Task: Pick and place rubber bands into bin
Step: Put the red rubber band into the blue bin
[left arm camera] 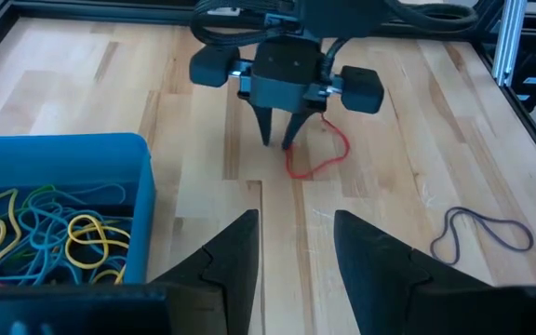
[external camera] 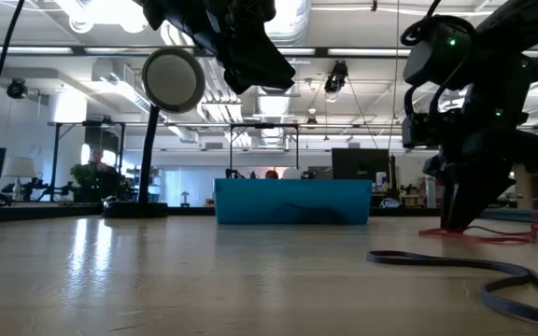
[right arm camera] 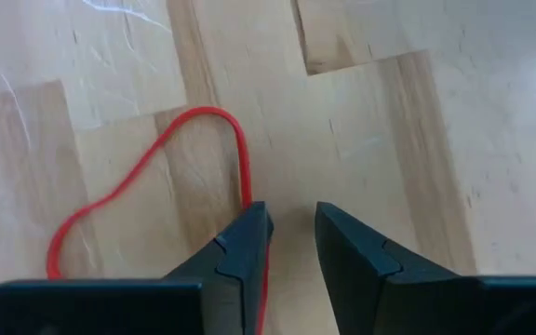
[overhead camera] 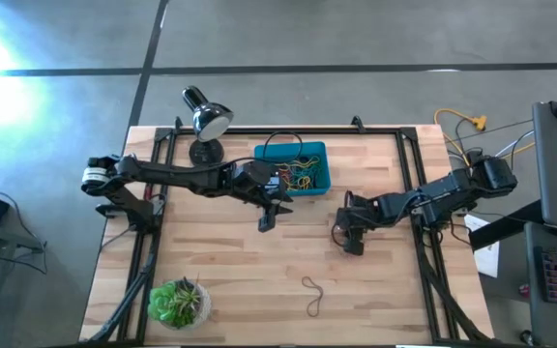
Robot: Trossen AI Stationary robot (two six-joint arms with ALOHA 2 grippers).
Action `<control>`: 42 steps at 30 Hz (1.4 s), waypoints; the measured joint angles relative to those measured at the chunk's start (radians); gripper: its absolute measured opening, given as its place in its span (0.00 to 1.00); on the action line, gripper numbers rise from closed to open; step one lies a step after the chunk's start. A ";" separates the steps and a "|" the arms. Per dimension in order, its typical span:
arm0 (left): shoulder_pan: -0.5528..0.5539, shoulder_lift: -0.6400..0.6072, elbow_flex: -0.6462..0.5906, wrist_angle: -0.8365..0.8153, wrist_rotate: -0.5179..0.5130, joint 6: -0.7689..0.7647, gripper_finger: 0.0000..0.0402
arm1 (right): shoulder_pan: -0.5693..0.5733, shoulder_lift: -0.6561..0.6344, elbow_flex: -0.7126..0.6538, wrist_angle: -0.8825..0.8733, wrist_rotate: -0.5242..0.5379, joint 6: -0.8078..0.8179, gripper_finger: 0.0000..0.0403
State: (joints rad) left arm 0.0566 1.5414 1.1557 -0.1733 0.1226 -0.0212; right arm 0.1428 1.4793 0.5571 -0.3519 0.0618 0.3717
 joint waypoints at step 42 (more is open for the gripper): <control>-0.017 0.000 -0.001 0.000 0.000 -0.026 0.31 | 0.223 -0.005 0.010 0.022 0.041 0.226 0.02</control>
State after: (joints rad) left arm 0.0396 1.5412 1.1548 -0.1738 0.1231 -0.0475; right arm 0.3656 1.4747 0.5673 -0.3299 0.1025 0.5973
